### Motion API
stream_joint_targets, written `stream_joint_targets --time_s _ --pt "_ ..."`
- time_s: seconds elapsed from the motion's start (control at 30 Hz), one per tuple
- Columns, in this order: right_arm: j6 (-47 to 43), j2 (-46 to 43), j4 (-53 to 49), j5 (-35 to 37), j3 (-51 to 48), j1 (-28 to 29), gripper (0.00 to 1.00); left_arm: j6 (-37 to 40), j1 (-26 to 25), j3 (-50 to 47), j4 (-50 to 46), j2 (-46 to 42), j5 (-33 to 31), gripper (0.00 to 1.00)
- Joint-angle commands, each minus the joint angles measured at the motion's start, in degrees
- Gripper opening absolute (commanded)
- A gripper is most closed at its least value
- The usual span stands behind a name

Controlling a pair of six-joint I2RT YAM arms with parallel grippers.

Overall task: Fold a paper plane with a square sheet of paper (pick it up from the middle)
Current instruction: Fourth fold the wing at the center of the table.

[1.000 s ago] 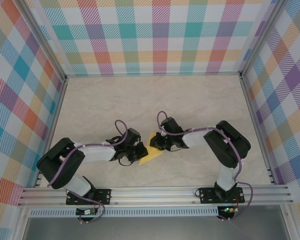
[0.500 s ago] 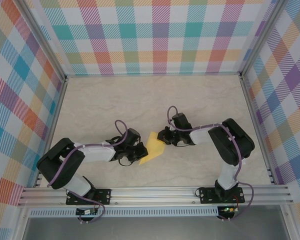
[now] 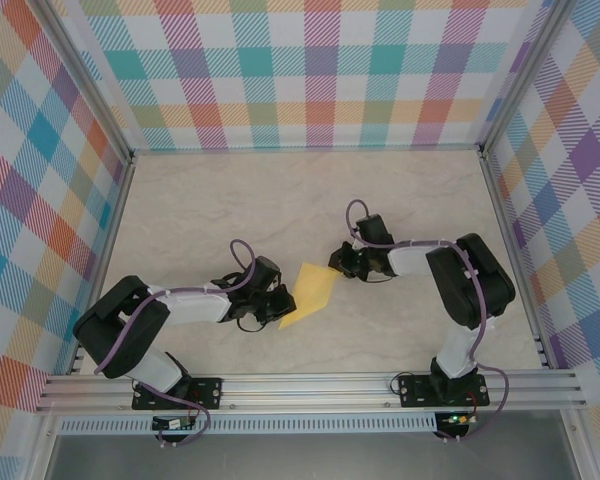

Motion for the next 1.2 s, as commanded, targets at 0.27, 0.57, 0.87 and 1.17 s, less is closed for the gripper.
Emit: stream_joint_targets --time_s 0.27,0.57,0.87,1.17 --pt "-2.94 -10.43 -9.02 2.36 0.28 -1.19 0.22 -0.76 -0.72 -2.47 -4.64 0.64 1.93 0.1" --pt "2.32 -20.05 -9.42 -0.77 -8.37 -0.71 0.33 -15.53 -3.31 -3.59 9.25 0.21 4.47 0.14" --pt "7.0 -25.94 -14.21 1.43 -12.16 3.51 0.49 -5.11 -4.88 4.77 -13.37 -10.53 -6.93 0.26" --pt "14.5 -21.85 -11.18 4.07 -11.18 10.26 0.49 9.23 1.28 11.37 -21.68 -5.73 -3.45 0.39"
